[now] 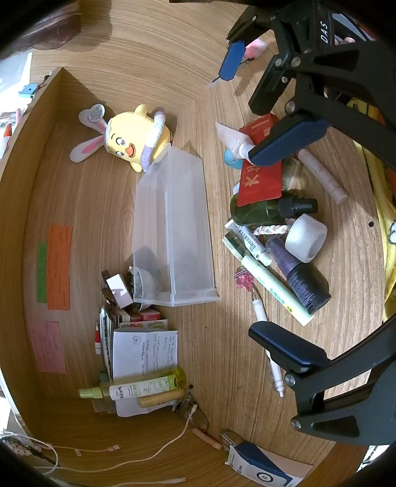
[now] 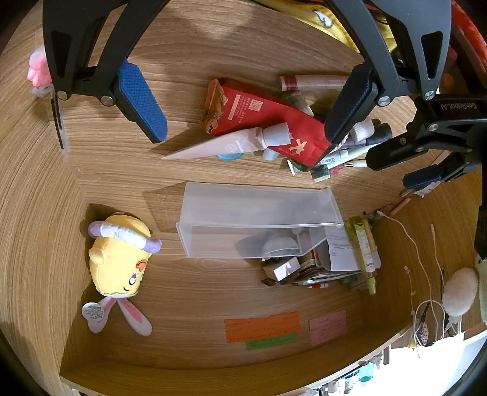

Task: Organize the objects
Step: 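Move both tools toward the pile of items on the desk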

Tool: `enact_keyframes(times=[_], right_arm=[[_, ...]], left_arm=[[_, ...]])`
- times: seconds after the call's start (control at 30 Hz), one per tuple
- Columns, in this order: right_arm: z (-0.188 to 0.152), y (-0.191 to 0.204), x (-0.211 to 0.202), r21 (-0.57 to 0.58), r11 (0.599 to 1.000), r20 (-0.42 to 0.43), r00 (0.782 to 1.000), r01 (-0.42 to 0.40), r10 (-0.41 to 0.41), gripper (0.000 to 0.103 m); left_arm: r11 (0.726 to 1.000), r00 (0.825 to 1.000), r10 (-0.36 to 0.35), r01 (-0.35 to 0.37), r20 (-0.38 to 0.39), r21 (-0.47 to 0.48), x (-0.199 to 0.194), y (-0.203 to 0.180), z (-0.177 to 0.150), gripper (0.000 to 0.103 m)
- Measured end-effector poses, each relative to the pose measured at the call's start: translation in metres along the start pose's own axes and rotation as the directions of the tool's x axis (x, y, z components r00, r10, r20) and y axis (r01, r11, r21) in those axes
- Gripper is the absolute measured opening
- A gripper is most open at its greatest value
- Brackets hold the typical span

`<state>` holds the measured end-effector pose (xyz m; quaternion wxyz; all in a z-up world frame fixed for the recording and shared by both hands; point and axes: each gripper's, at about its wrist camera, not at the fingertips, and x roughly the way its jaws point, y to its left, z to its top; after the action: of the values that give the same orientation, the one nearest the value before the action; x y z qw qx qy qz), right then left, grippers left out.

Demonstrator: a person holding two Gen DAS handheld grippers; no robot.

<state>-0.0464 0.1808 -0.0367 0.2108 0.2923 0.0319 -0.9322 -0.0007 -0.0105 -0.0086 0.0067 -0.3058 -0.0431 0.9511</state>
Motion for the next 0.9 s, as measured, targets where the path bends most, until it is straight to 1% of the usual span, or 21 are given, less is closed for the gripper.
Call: enact_keyframes(times=[0.9], right_arm=[[-0.0026,0.0009,0.0001,0.021,1.0,-0.007,1.0,-0.018,0.018,0.103]], left_arm=[[1.0,1.0,0.001,-0.001,-0.009,0.004,-0.001,0.0005,-0.0009,0.103]])
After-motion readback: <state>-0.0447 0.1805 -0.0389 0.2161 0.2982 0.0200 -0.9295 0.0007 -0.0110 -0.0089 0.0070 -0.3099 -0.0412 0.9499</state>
